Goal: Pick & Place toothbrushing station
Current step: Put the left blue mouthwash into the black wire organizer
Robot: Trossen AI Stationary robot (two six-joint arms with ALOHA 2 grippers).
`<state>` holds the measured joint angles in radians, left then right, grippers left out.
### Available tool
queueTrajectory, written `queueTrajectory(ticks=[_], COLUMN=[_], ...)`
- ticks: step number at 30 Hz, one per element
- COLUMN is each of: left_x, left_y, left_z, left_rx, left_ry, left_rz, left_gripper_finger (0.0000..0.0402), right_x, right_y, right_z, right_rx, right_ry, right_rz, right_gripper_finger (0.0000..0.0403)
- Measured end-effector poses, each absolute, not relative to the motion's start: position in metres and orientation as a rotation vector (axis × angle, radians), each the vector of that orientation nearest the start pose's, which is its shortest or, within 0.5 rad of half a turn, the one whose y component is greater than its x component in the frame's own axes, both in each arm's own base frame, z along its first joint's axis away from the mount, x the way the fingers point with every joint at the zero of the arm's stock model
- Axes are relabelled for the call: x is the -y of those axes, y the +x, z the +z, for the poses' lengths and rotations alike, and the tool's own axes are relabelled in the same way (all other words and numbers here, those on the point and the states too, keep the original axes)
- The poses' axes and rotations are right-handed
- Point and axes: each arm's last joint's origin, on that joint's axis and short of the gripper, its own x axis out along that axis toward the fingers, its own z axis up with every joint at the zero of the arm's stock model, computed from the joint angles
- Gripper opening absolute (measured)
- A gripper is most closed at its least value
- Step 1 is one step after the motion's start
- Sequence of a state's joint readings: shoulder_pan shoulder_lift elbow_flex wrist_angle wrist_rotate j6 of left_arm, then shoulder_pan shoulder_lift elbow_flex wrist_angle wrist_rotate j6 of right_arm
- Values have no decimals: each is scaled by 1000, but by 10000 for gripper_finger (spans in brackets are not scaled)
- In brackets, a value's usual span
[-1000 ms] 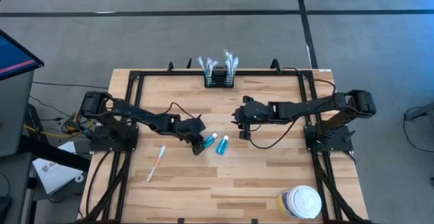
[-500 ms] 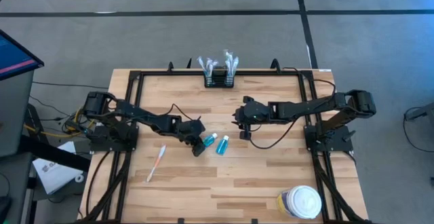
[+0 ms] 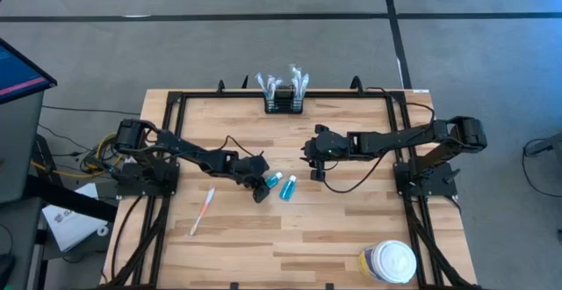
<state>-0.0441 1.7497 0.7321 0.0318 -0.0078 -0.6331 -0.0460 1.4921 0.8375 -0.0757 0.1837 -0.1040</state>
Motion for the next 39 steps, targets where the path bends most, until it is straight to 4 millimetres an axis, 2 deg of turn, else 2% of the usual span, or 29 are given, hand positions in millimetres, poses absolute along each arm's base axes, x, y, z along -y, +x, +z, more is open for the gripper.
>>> queueTrajectory(ticks=[8, 11, 19, 25, 39], left_x=[16, 16, 17, 15, 12], left_y=[299, 299, 295, 295, 285], left_z=[104, 105, 123, 147, 191], left_rx=[-968, -968, -923, -799, -562], left_ry=[-553, -564, -567, -520, -324], left_rz=[276, 259, 241, 262, 394], left_gripper_finger=[106, 89, 85, 81, 81], right_x=[19, 19, 19, 18, 15], right_y=[301, 301, 301, 303, 315], right_z=[201, 201, 201, 202, 219], right_rx=[-741, -741, -736, -710, -491], right_ry=[-149, -149, -106, -61, 52], right_rz=[-181, -181, -198, -179, -79], right_gripper_finger=[131, 131, 131, 131, 131])
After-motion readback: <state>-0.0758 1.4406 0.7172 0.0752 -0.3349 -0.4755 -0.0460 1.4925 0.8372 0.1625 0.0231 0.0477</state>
